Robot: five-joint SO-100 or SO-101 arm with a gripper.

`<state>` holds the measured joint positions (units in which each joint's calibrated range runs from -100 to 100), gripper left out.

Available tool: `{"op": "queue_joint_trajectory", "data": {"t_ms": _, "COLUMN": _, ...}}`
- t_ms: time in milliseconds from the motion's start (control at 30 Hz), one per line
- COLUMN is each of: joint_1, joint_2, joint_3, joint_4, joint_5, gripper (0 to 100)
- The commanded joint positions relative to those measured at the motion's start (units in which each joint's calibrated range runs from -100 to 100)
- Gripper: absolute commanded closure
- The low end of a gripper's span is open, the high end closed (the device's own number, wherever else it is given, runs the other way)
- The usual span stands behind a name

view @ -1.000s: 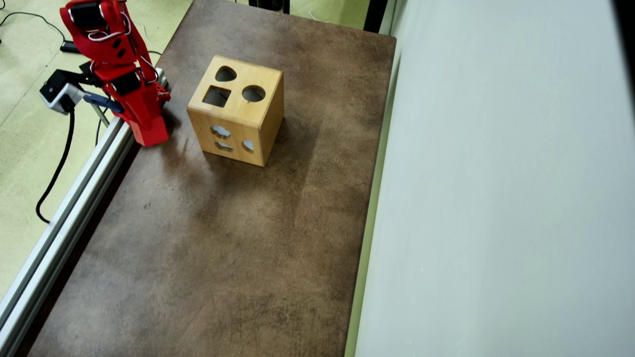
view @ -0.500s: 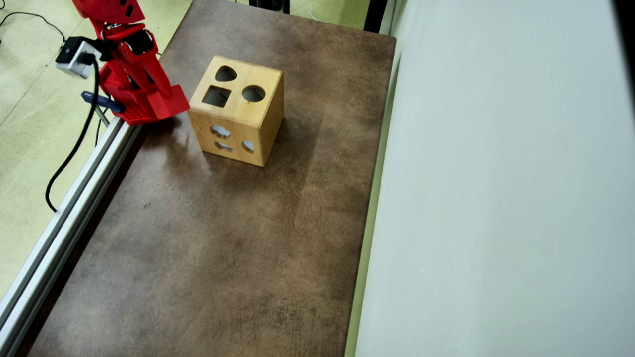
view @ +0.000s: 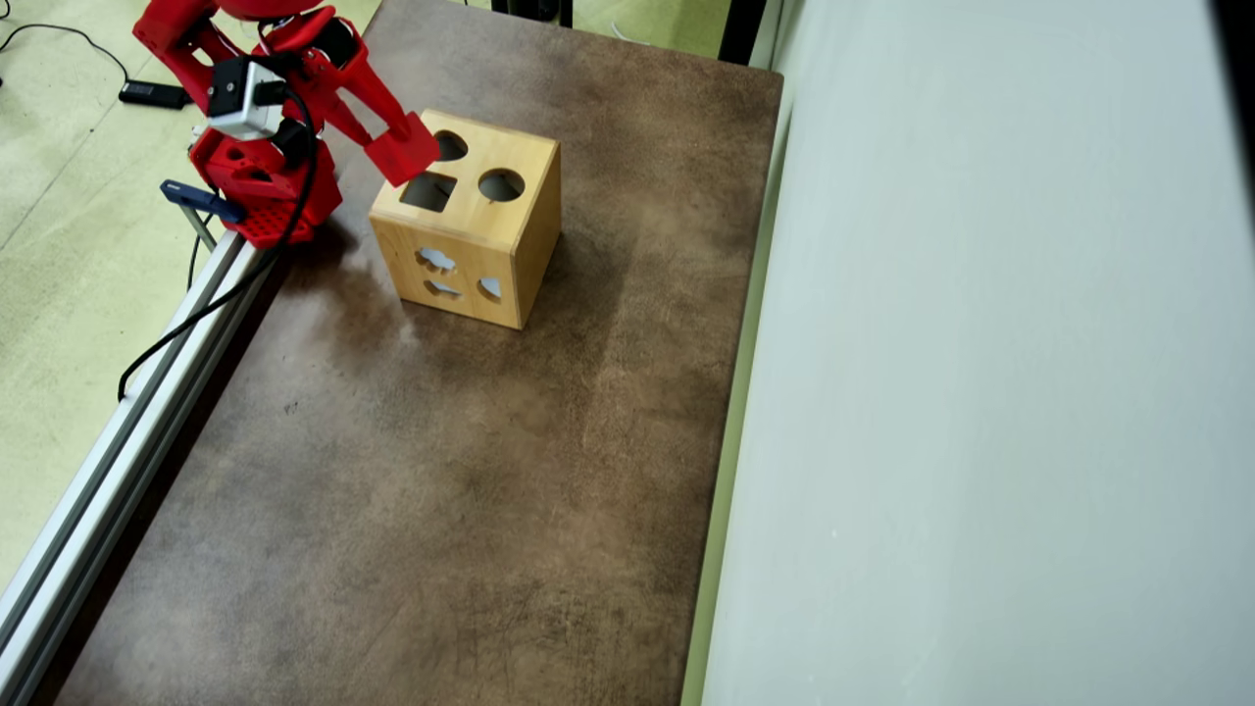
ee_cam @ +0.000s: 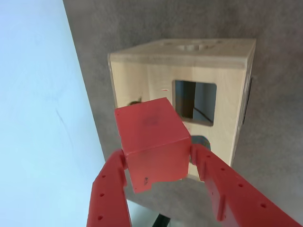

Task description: Pick and place the red cube on the square hole

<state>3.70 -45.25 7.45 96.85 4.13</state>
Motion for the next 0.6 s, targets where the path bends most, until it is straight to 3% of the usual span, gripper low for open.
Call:
{"op": "queue_joint_trajectory", "data": {"t_ms": 0, "joint_1": -2.8, "joint_2": -0.6, "joint_3": -1.7, "joint_4": 0.6, "joint_5": -1.8, "gripper": 98}}
{"op": "queue_joint_trajectory", "data": {"t_ms": 567, "joint_1": -3.0, "joint_2": -1.5, "joint_3": -1.9, "joint_4": 0.7, "joint_5": -3.2, "gripper": 98}}
